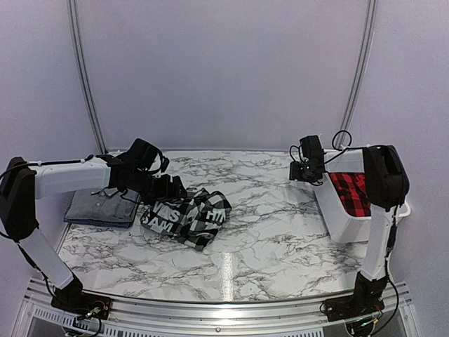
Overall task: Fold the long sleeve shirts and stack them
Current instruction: Move the bin to the corner of the board, then pick up the rectangle-folded shirt from the center of the board.
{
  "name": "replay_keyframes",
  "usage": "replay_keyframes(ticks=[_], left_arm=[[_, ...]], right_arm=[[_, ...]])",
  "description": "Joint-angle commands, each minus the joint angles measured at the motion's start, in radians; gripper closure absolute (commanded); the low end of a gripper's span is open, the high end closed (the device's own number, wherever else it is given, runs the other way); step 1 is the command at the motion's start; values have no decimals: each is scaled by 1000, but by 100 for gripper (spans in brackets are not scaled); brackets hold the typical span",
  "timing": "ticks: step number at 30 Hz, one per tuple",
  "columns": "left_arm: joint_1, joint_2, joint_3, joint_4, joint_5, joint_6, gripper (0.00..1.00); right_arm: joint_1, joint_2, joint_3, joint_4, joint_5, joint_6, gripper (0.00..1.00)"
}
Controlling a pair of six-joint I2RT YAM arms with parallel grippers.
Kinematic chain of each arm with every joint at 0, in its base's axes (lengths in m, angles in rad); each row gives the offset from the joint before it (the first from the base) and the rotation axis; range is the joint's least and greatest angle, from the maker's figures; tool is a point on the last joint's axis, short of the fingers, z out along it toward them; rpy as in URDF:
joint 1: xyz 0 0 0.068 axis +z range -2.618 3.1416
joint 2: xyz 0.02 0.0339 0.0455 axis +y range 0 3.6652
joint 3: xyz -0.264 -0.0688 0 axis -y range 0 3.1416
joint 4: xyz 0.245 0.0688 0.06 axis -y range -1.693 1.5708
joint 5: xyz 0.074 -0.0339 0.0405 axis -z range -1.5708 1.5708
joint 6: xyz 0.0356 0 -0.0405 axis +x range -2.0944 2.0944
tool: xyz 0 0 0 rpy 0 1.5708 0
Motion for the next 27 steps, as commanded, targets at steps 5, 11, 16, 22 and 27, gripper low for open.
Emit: replay_keyframes(ticks=[5, 11, 16, 22, 27], left_arm=[[-1, 51, 94, 8, 36, 37, 51], [-9, 47, 177, 7, 96, 56, 100], [-74, 4, 135, 11, 189, 102, 100], [-208, -136, -43, 24, 300, 162, 100], [-244, -226, -263, 27, 342, 140, 100]], right_arm=[[57, -130, -29, -42, -2, 1, 35], [171, -150, 40, -85, -10, -20, 34], [267, -170, 64, -94, -52, -44, 34], [403, -179, 66, -66, -138, -63, 31], [520, -128, 107, -59, -202, -74, 26]])
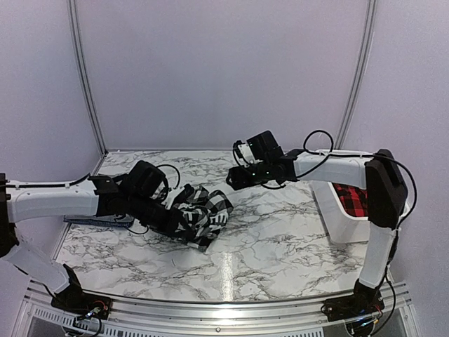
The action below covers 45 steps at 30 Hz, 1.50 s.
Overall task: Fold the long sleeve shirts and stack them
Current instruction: Pick up the rectangle-folded shirt from the center of the board.
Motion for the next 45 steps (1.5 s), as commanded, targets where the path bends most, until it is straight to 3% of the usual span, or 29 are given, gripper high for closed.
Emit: replay_keyframes(ticks=[1, 5, 11, 17, 21, 24, 26, 28, 33, 45], left_arm=[[-5, -61, -155, 4, 66, 1, 100], [-8, -67, -206, 4, 56, -15, 100], [-6, -122, -166, 4, 13, -29, 99], [23, -229, -102, -20, -79, -55, 90], [109, -249, -45, -94, -189, -88, 84], [205, -254, -27, -142, -272, -115, 71], [258, -240, -20, -155, -306, -124, 64], [293, -206, 1, -164, -316, -119, 61], [331, -96, 53, -168, -370, -98, 58], [375, 92, 47, -134, -368, -76, 41]], right_arm=[[99, 36, 101, 4, -80, -18, 26], [181, 121, 218, -26, -78, -8, 21], [240, 306, 433, -161, -7, 29, 20], [294, 426, 508, -227, 26, 42, 13], [311, 471, 516, -253, 62, 54, 13], [309, 457, 478, -220, 69, 59, 28], [305, 453, 477, -216, 68, 54, 49], [301, 445, 487, -218, 74, 44, 71], [283, 396, 484, -214, 97, 26, 97], [276, 218, 349, -158, 147, 25, 100]])
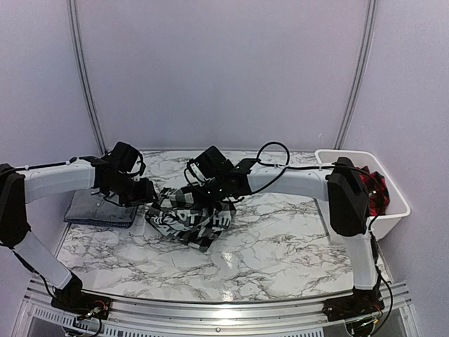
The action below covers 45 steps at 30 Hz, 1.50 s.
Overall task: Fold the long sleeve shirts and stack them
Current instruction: Pick up the rectangle-folded shirt from the center of the board.
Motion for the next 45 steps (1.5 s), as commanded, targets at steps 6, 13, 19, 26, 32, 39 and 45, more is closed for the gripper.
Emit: replay_keyframes(ticks=[6, 13, 19, 26, 32, 39, 45], left_arm=[[5, 130, 74, 28, -40, 41, 36], [7, 315, 199, 22, -49, 75, 36], [7, 393, 213, -4, -86, 87, 28], [-18, 437, 258, 27, 47, 53, 54], [-19, 446, 370, 54, 113, 11, 100], [51, 309, 651, -53, -36, 13, 100], [50, 72, 692, -144, -76, 59, 100]], right_arm=[[2, -157, -105, 56, 45, -6, 100], [3, -266, -223, 51, 123, 29, 100], [4, -332, -318, 74, 136, 64, 100], [-38, -309, -265, 83, 151, 36, 100], [-142, -274, -147, 157, 125, -37, 100], [-245, -206, 124, 221, 70, -123, 100], [-360, -242, 114, 360, -44, -80, 100]])
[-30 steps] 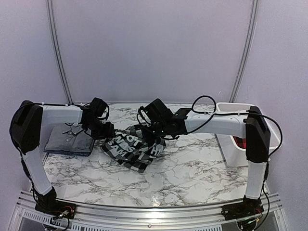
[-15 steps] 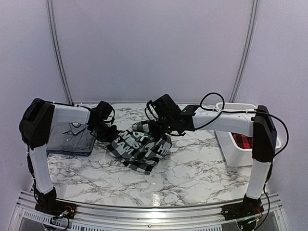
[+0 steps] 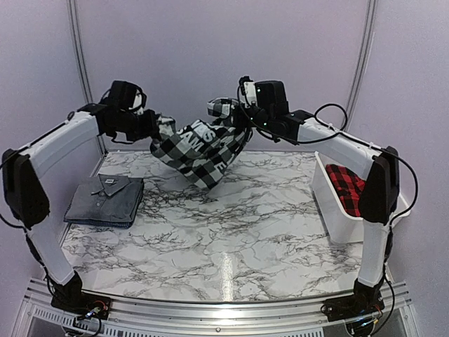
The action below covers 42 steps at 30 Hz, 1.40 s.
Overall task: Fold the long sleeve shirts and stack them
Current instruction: Pick up the rectangle-folded shirt from the center of the board, then flatten out the crumpled shirt at the center of the board.
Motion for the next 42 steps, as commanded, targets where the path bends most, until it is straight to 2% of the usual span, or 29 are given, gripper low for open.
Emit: replay_keyframes(ticks=[1, 4, 5, 8, 9, 10, 12, 13, 16, 18, 21, 23, 28, 33, 42], left_arm=[[-17, -241, -30, -86, -26, 33, 100], [-76, -380, -202, -90, 19, 26, 100], [-112, -412, -271, -89, 28, 17, 100], [-260, -468, -496, -66, 68, -16, 100], [-310, -477, -598, -21, 102, -32, 93], [-358, -480, -658, 8, 124, -51, 78], [-440, -491, -731, 42, 115, -78, 49], [-455, -503, -746, 49, 105, -83, 40], [-457, -552, -737, 47, 47, -77, 29], [-455, -573, -707, 39, -2, -67, 25], [-434, -560, -668, 10, -105, -72, 24], [-402, -520, -657, -5, -146, -78, 27], [-316, -367, -629, -9, -126, -61, 36], [-246, -275, -597, -8, -168, -35, 37], [-214, -118, -537, 10, -194, -16, 38]], right_arm=[[-87, -56, -49, 168, -110, 25, 100], [-145, -75, -164, 183, -166, 77, 100], [-165, -82, -211, 181, -194, 95, 97], [-216, -132, -389, 208, -243, 141, 69], [-221, -154, -451, 219, -245, 150, 59], [-223, -169, -495, 216, -246, 154, 52], [-217, -189, -550, 194, -264, 163, 45], [-207, -195, -561, 183, -270, 165, 43], [-145, -194, -549, 121, -200, 138, 39], [-92, -174, -524, 84, -148, 117, 36], [-26, -110, -456, 22, -68, 87, 32], [13, -63, -401, 7, -72, 82, 30], [129, 121, -166, -100, -21, 44, 29], [173, 280, 41, -183, 13, 34, 38], [172, 428, 219, -242, 45, 46, 49]])
